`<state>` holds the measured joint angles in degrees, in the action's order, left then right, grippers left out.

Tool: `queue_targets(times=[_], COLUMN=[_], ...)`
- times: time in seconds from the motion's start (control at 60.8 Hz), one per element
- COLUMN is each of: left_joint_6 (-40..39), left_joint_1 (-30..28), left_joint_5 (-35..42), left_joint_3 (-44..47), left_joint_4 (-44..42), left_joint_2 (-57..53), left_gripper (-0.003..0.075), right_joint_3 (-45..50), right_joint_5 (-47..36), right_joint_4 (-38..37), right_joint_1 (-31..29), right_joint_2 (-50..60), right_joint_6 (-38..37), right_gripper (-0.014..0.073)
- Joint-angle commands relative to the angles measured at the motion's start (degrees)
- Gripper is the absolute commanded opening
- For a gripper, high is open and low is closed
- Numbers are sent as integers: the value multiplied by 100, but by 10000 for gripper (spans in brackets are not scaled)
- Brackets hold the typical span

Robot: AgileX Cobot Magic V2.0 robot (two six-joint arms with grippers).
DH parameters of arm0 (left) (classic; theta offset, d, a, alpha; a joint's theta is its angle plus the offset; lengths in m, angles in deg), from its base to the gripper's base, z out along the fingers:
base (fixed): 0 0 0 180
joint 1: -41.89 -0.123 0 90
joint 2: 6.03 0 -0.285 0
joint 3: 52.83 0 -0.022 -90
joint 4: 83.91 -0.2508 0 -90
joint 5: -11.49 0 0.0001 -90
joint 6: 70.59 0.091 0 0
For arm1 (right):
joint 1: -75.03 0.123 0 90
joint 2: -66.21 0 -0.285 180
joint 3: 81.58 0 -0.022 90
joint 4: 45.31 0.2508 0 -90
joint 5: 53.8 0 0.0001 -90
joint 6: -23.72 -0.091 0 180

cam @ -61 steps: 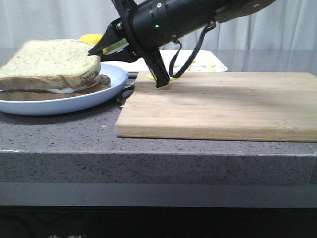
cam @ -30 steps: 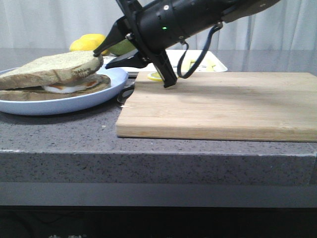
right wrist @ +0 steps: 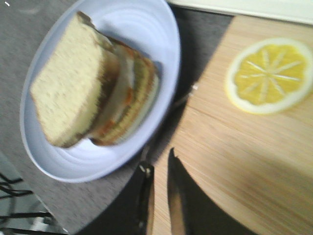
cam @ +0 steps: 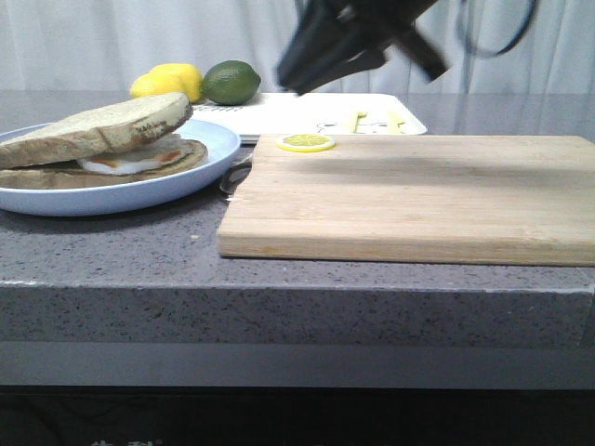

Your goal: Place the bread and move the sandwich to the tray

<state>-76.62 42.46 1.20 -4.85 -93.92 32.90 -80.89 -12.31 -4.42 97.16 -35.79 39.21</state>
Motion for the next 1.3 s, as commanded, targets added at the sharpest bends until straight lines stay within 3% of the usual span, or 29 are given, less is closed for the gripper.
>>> queue_targets(times=[0.0,0.115,0.23,0.395,0.51,0.642,0.971,1.283], left_joint_6=[-47,-47,-47,-47,-47,-47,-47,-47], left_joint_1=[29,29,29,29,29,29,29,29], left_joint_5=[469,469,469,469,469,469,469,481], left_joint_3=[-191,-191,-191,-191,-191,-191,-191,-191], left_joint_4=[4,4,4,4,4,4,4,4], left_joint_2=[41,41,41,41,41,41,41,41], left_gripper=[640,640,639,640,640,640,640,640], right_joint_3=[-171,-171,-171,-147,121,764,3782,5386], right_joint_5=[232,764,1279,1857,1803,1149,-1417,-2276], right_joint_4=[-1419,-3043,-3894,-3994,-3985,-3929,-3929,-3929], right_joint_1=[-111,-292,-613,-1330,-1983,-2274,-1973,-1973], right_joint_2=[649,1070,1492,1954,2325,2971,5667,7630], right_joint_6=[-622,-1195,-1642,-1650,-1650,-1627,-1415,-1415], right_gripper=[16,-79,-87,-85,-85,-85,-85,-85])
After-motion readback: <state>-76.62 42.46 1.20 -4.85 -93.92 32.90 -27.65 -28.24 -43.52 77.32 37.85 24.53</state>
